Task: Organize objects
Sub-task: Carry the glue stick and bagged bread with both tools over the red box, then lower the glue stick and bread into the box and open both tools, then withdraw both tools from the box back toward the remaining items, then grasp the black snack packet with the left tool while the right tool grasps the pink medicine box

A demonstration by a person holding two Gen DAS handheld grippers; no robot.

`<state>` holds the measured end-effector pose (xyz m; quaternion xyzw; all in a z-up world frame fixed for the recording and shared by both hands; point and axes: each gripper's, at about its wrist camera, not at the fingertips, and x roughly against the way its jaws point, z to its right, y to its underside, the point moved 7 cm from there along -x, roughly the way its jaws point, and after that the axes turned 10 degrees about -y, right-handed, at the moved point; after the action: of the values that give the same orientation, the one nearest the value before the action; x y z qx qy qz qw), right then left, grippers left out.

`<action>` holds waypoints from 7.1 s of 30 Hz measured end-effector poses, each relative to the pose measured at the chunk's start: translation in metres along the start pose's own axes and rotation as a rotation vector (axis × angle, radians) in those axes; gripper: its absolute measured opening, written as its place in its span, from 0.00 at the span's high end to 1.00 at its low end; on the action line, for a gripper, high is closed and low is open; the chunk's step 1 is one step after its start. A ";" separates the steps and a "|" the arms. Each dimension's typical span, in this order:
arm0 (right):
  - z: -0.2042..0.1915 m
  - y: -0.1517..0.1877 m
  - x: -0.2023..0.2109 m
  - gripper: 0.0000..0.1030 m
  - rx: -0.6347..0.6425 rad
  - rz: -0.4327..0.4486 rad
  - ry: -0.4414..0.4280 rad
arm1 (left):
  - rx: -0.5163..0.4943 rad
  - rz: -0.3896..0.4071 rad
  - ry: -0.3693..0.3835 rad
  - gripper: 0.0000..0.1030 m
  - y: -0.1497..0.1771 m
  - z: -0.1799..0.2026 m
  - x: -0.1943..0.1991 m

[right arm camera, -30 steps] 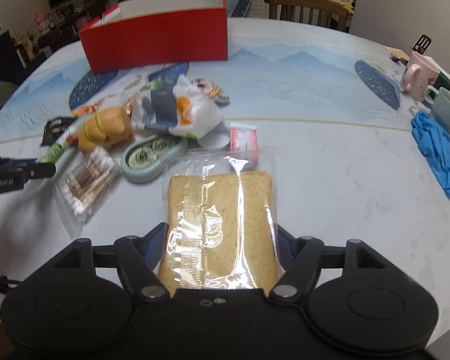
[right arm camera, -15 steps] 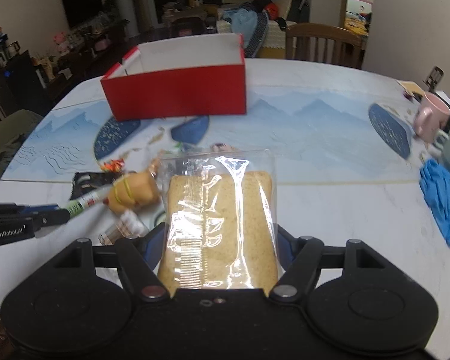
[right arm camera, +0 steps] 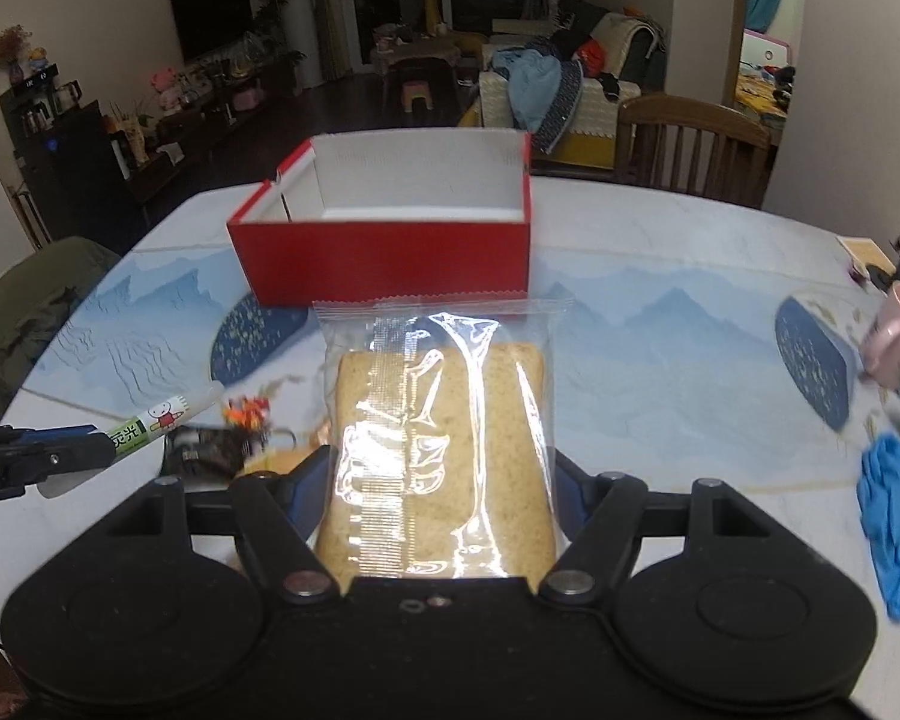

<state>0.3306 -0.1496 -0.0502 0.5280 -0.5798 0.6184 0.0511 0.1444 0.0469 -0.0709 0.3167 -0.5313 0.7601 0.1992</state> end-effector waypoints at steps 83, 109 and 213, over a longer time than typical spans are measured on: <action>0.036 -0.156 -0.271 0.25 0.226 -0.377 -0.035 | -0.252 -0.361 -0.271 0.83 -0.191 0.005 -0.312; 0.012 -0.161 -0.114 0.19 0.192 -0.111 -0.131 | -0.253 -0.107 -0.154 0.83 -0.195 0.044 -0.163; 0.061 0.100 -0.069 0.74 -0.013 -0.116 0.088 | -0.247 -0.074 -0.198 0.50 0.028 -0.025 -0.110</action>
<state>0.3294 -0.1913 -0.1793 0.5327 -0.5496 0.6331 0.1155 0.1993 0.0643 -0.1723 0.3826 -0.6256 0.6464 0.2110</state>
